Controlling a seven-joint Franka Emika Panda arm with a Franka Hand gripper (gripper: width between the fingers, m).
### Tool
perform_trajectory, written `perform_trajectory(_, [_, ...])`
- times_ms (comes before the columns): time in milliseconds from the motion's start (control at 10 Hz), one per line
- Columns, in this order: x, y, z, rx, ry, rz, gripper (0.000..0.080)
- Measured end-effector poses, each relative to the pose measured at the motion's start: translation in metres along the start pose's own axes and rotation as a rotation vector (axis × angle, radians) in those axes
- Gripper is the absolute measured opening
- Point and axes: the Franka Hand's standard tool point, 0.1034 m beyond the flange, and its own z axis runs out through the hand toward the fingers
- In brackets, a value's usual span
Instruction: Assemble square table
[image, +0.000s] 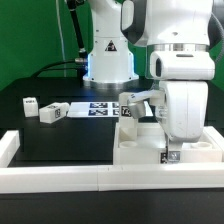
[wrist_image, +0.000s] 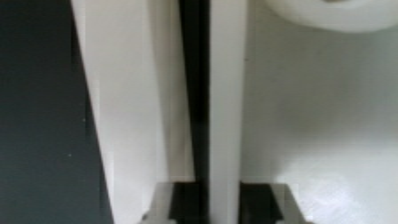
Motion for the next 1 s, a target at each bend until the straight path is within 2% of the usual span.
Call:
perform_trajectory(100, [0.0082, 0.0020, -0.0014, -0.006, 0.003, -0.009, 0.0070])
perform_trajectory(300, [0.0045, 0.0026, -0.0011, -0.006, 0.000, -0.004, 0.0070])
perform_trajectory(500, [0.0042, 0.0024, -0.0007, -0.006, 0.000, -0.003, 0.0315])
perform_trajectory(600, [0.0039, 0.0023, -0.0006, -0.005, -0.001, -0.002, 0.0315])
perform_trajectory(700, [0.0035, 0.0022, -0.0004, -0.005, -0.001, -0.002, 0.0499])
perform_trajectory(800, [0.0032, 0.0021, -0.0002, -0.005, -0.001, -0.001, 0.0615])
perform_trajectory(1000, [0.0024, 0.0021, 0.0001, -0.004, -0.001, 0.000, 0.0640])
